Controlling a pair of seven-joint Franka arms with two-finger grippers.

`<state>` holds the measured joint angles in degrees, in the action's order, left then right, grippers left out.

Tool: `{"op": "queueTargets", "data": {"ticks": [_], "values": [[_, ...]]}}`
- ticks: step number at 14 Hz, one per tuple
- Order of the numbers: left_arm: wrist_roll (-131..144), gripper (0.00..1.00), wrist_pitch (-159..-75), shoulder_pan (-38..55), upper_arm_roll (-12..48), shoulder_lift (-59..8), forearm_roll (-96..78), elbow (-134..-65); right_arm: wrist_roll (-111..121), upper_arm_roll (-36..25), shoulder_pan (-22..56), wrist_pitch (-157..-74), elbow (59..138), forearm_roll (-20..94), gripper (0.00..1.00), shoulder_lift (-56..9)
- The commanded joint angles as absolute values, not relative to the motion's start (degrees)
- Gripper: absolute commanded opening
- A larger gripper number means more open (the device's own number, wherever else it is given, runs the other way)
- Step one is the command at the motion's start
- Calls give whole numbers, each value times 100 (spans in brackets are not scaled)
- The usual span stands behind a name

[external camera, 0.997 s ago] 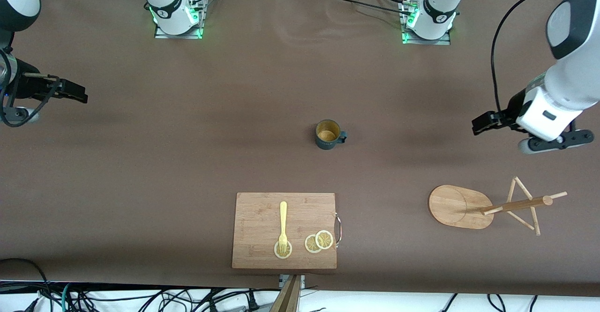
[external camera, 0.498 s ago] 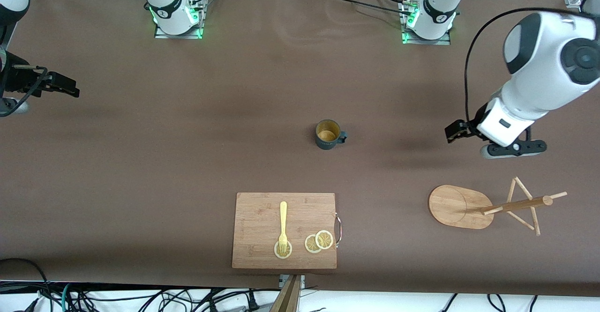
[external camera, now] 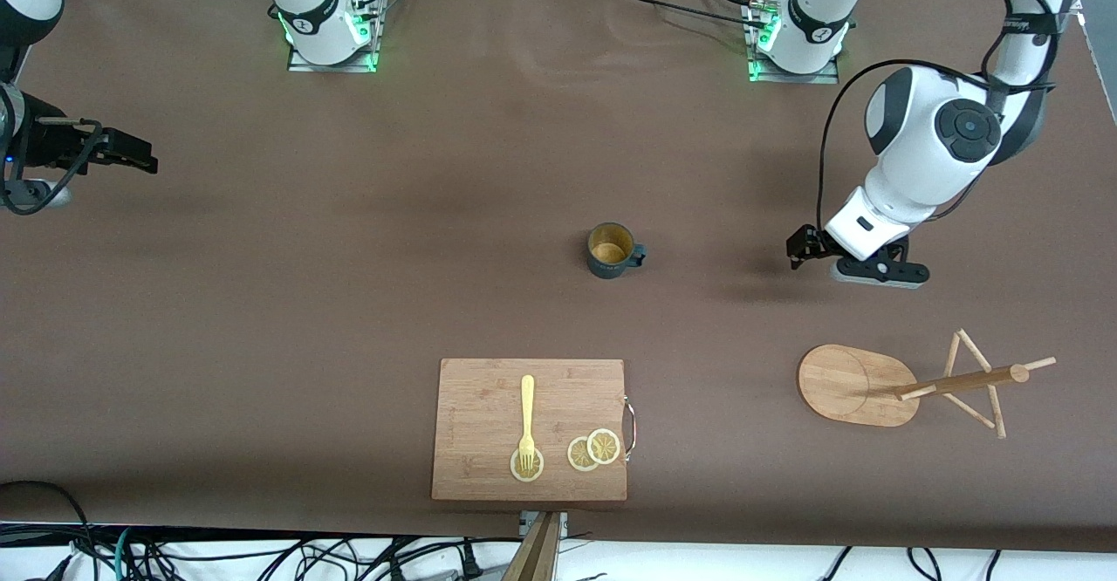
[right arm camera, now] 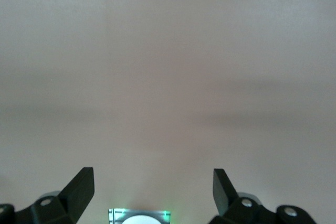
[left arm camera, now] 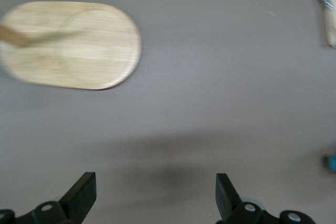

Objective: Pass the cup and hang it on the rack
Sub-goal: 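Move the left gripper toward the teal mug handle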

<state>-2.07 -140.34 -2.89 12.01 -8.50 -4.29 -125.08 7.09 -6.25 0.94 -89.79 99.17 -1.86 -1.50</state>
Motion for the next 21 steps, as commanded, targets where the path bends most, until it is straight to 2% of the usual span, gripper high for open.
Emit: {"op": "queueTargets", "data": {"ticks": [1,6,10,17,21], "values": [[-2233,100,-14317,-351,1204,-816,-1770,-12885,721,-545,-9,-8930,9976,-281,100,-52],[-6697,100,-14221,-492,1274,-1396,-4293,-12885,712,-510,-9,-8930,9976,-272,100,-70],[-9757,100,-13782,-536,1379,-1871,-5526,-12867,721,-484,-9,-8877,9976,-272,100,-44],[-12697,100,-12991,-554,1775,-2478,-7889,-12788,747,-527,-26,-8886,9765,-211,100,-88],[-13946,100,-12806,-536,2030,-2890,-8761,-12665,712,-527,-44,-8974,8985,-211,100,-596]]}}
